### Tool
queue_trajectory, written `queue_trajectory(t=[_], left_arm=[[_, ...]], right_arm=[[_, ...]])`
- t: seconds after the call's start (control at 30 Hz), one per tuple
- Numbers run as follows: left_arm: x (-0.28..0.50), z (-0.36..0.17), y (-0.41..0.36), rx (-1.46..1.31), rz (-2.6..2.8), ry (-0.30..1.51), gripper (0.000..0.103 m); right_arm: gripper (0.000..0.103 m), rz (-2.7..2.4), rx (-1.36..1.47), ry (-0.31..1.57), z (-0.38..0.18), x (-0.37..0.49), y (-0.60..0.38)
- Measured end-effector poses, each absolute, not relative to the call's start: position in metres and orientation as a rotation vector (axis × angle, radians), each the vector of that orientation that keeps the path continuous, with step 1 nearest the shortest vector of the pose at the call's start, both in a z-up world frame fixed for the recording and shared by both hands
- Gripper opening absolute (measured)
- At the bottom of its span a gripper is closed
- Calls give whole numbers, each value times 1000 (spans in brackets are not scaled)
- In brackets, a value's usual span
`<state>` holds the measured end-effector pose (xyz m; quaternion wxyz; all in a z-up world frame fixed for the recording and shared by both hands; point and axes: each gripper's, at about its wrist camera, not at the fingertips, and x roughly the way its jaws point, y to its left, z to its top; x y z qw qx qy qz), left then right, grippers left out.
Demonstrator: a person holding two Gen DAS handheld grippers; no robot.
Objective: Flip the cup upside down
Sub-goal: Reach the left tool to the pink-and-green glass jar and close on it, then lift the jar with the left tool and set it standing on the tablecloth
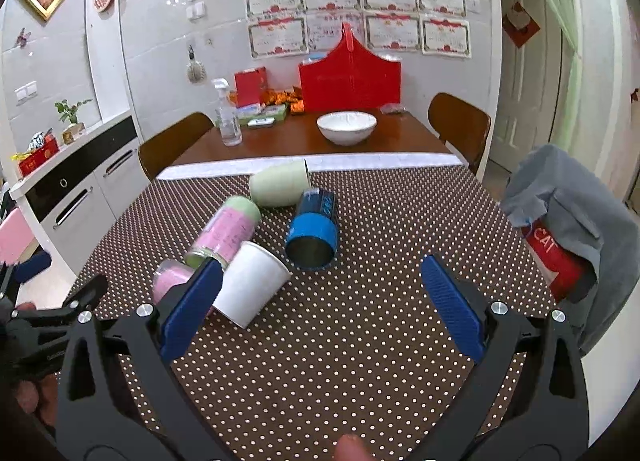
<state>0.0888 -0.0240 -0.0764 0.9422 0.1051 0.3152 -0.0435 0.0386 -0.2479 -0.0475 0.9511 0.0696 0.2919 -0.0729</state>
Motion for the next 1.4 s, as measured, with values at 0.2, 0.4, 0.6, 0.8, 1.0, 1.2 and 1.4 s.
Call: queue_trajectory(t=[0.2, 0.4, 0.6, 0.8, 1.0, 1.2, 1.4], left_arm=[[145, -84, -42, 236, -152, 698, 99], [215, -105, -63, 225, -214, 825, 99], [268, -139, -84, 220, -260, 982, 99], [299, -165, -95, 192, -302, 1107, 95], [315, -179, -94, 97, -349, 1171, 68], [315, -155, -71, 49, -367, 1125, 68], [294, -123, -56, 34, -391, 1056, 68]], right_arm=[[98, -151, 143, 653, -62, 65, -254], [98, -161, 148, 720, -78, 103, -265], [98, -156, 174, 762, -98, 120, -274], [98, -149, 195, 774, -106, 126, -278], [98, -149, 209, 770, -108, 121, -279], [98, -151, 225, 759, -103, 110, -281], [98, -145, 225, 730, -91, 94, -276]])
